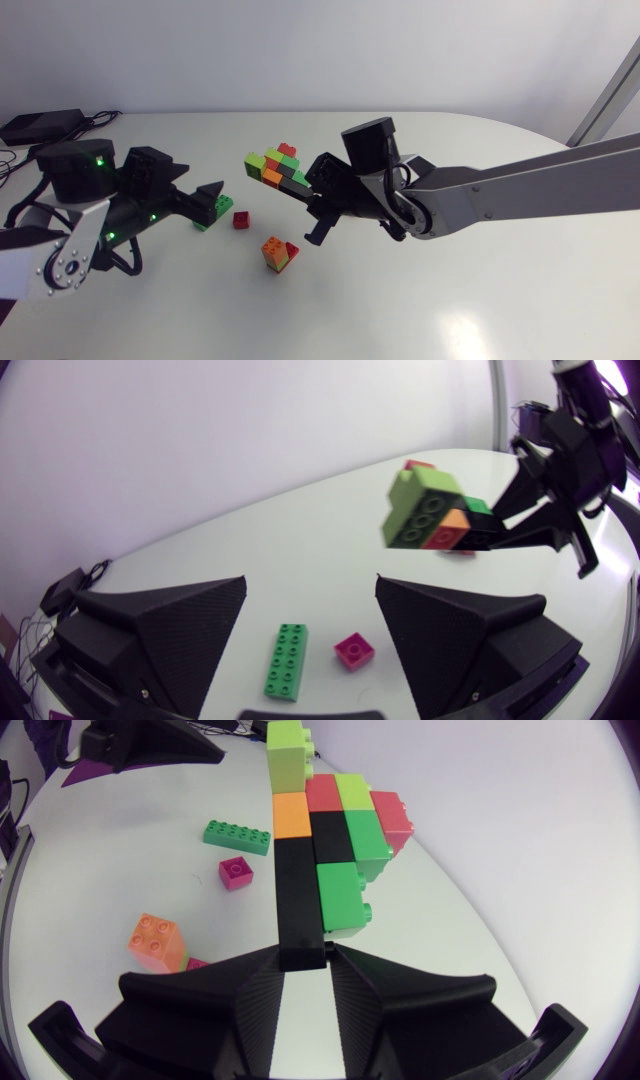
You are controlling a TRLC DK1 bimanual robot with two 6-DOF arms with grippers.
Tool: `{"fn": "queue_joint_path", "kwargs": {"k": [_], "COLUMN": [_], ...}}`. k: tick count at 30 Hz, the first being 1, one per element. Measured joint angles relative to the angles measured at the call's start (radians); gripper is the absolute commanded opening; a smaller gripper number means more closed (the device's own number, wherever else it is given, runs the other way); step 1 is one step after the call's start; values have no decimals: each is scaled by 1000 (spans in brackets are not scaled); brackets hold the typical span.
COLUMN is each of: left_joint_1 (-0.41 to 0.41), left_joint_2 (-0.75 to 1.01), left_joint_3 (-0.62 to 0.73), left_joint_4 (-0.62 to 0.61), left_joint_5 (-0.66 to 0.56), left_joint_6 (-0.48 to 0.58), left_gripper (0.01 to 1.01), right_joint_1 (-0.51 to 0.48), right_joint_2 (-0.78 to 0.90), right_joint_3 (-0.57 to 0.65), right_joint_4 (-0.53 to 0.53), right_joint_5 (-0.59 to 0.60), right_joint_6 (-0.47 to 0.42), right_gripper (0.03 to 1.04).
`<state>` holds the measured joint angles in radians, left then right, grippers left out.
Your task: Disassemble duplo
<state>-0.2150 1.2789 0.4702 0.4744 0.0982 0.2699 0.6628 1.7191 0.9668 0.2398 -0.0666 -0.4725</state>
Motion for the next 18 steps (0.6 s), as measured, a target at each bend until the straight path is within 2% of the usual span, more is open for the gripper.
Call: {"fn": "queue_joint_path", "kwargs": {"k": [6,11,18], "left_joint_1": [-126,-169,-200], "left_joint_2": [-38,-56,-84], "left_joint_3": [-79,-101,-121], "left_joint_4": [49,93,109], "left_joint_5": [-63,-128,-138], "left_joint_6": [60,87,100], "left_gripper": [920,920,920], "right_joint_1": [27,33,58], "right_joint_2": [12,21,29], "right_joint_3": [0,0,0], "right_joint_4": [0,0,0], "right_joint_5": [15,16,15], "right_joint_6": [-18,-23,-23], "right_gripper": [259,259,259]}}
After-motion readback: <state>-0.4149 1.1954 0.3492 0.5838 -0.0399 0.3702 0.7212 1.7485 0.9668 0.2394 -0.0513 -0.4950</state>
